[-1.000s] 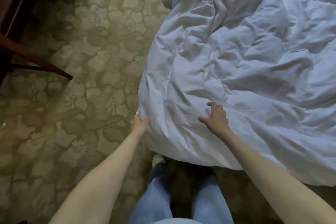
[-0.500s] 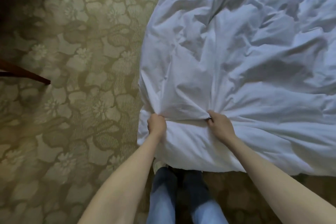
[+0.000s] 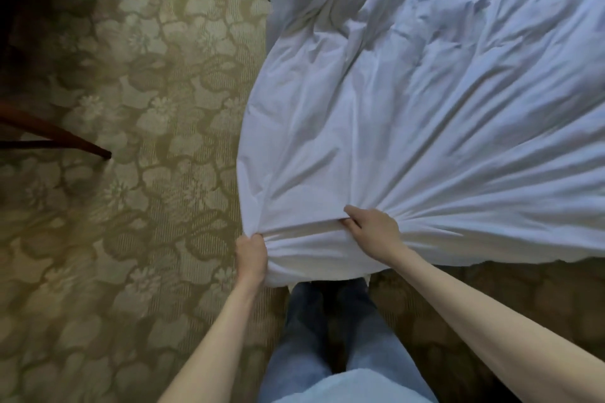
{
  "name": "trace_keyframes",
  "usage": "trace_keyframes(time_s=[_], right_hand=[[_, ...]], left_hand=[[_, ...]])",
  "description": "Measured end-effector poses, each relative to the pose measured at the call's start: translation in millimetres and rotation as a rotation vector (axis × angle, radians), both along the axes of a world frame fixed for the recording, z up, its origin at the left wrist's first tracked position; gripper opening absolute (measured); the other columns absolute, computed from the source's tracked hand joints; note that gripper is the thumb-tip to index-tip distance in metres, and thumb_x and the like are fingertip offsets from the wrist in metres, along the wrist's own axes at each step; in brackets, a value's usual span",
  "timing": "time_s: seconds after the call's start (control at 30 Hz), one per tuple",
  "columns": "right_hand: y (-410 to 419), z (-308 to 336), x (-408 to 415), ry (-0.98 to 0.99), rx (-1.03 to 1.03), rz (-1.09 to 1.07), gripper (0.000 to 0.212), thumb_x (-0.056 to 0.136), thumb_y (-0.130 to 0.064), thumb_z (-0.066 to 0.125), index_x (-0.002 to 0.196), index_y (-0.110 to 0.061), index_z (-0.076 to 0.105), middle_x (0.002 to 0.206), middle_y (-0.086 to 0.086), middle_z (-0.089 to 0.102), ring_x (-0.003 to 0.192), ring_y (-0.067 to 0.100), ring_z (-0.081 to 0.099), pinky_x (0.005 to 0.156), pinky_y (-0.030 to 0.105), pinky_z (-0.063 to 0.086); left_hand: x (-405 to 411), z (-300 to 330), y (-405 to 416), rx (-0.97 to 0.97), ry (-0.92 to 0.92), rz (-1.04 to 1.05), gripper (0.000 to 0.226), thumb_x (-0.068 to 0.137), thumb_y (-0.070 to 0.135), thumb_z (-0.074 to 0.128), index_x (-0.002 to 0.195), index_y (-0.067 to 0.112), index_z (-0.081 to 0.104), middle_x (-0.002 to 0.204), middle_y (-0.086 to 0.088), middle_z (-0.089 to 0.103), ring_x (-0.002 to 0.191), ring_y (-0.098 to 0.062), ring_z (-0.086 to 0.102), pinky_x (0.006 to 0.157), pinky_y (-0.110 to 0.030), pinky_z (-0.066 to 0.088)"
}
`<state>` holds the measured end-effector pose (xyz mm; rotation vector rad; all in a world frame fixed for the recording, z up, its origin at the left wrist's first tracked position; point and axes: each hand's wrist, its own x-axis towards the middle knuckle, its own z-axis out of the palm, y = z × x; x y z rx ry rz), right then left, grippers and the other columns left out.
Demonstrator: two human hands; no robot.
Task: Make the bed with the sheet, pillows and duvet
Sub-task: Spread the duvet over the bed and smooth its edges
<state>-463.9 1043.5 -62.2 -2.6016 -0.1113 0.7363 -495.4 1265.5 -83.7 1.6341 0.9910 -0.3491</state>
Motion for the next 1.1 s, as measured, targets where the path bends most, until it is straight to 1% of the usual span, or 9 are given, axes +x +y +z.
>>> trace_keyframes(time_s=[0.1, 0.17, 0.3, 0.37, 0.47, 0.63, 0.8, 1.0, 1.1], right_hand=[[-4, -13, -6, 0.097, 0.056, -0.068, 0.02, 0.098, -0.028, 0.045, 0.083, -0.016, 0.043, 0.073, 0.0, 0.05, 0.073, 0.028, 0.053, 0.063, 0.038, 0.037], [-6, -15, -9, 0.092, 0.064, -0.136, 0.01, 0.096, -0.025, 0.051, 0.092, -0.016, 0.054, 0.085, 0.001, 0.058, 0.081, 0.025, 0.056, 0.072, 0.038, 0.042], [-7, 2, -13, 0.06, 0.19, -0.32, 0.023, 0.093, -0.014, 0.052, 0.113, -0.012, 0.063, 0.106, 0.001, 0.063, 0.097, 0.019, 0.059, 0.087, 0.038, 0.048], [-9, 17, -11, 0.028, 0.246, -0.388, 0.024, 0.092, -0.01, 0.051, 0.112, -0.011, 0.063, 0.107, 0.001, 0.064, 0.097, 0.016, 0.058, 0.087, 0.032, 0.048], [-19, 42, -2, -0.037, 0.319, -0.491, 0.02, 0.092, -0.008, 0.051, 0.107, -0.011, 0.065, 0.101, 0.0, 0.066, 0.094, 0.014, 0.059, 0.079, 0.021, 0.043], [-54, 92, 21, -0.221, 0.395, -0.637, 0.019, 0.089, -0.003, 0.049, 0.096, -0.008, 0.066, 0.085, 0.001, 0.067, 0.086, 0.017, 0.063, 0.069, 0.017, 0.043], [-107, 128, 44, -0.364, 0.433, -0.754, 0.021, 0.088, -0.001, 0.047, 0.09, -0.011, 0.065, 0.077, -0.001, 0.067, 0.077, 0.006, 0.06, 0.066, 0.017, 0.041], [-182, 144, 77, -0.436, 0.453, -0.817, 0.019, 0.089, -0.002, 0.047, 0.093, -0.008, 0.065, 0.08, 0.002, 0.067, 0.084, 0.022, 0.064, 0.075, 0.032, 0.051], [-240, 143, 106, -0.441, 0.439, -0.811, 0.019, 0.09, -0.003, 0.047, 0.09, -0.013, 0.063, 0.081, 0.002, 0.068, 0.084, 0.022, 0.063, 0.066, 0.02, 0.047]], left_hand=[[-5, -14, 1, 0.009, 0.187, -0.155, 0.029, 0.096, 0.009, 0.037, 0.115, -0.001, 0.056, 0.099, -0.011, 0.061, 0.084, -0.024, 0.054, 0.069, -0.03, 0.043], [-2, -12, 2, 0.023, 0.247, -0.268, 0.035, 0.098, 0.011, 0.038, 0.127, -0.003, 0.05, 0.11, -0.014, 0.059, 0.09, -0.024, 0.054, 0.074, -0.033, 0.043], [17, 15, -1, 0.063, 0.172, -0.398, 0.046, 0.1, 0.014, 0.036, 0.146, 0.007, 0.035, 0.145, -0.008, 0.043, 0.131, -0.026, 0.042, 0.104, -0.038, 0.038], [30, 29, -7, 0.053, 0.097, -0.445, 0.043, 0.1, 0.016, 0.035, 0.142, 0.01, 0.04, 0.142, -0.003, 0.046, 0.129, -0.023, 0.045, 0.102, -0.035, 0.038], [54, 51, -24, -0.003, -0.01, -0.455, 0.035, 0.099, 0.016, 0.035, 0.129, 0.012, 0.052, 0.125, -0.004, 0.059, 0.111, -0.019, 0.057, 0.086, -0.029, 0.043], [88, 102, -68, -0.054, -0.241, -0.463, 0.028, 0.096, 0.005, 0.036, 0.102, 0.008, 0.063, 0.096, -0.008, 0.068, 0.082, -0.018, 0.063, 0.064, -0.018, 0.043], [121, 137, -116, -0.061, -0.361, -0.506, 0.029, 0.093, 0.004, 0.037, 0.097, 0.005, 0.065, 0.085, -0.007, 0.068, 0.075, -0.016, 0.063, 0.063, -0.018, 0.043], [166, 155, -181, -0.051, -0.416, -0.545, 0.029, 0.093, 0.004, 0.037, 0.093, 0.007, 0.066, 0.084, -0.007, 0.068, 0.072, -0.016, 0.062, 0.062, -0.02, 0.042], [193, 154, -230, -0.043, -0.432, -0.546, 0.029, 0.092, 0.003, 0.036, 0.093, 0.005, 0.065, 0.084, -0.009, 0.068, 0.072, -0.017, 0.062, 0.062, -0.018, 0.043]])
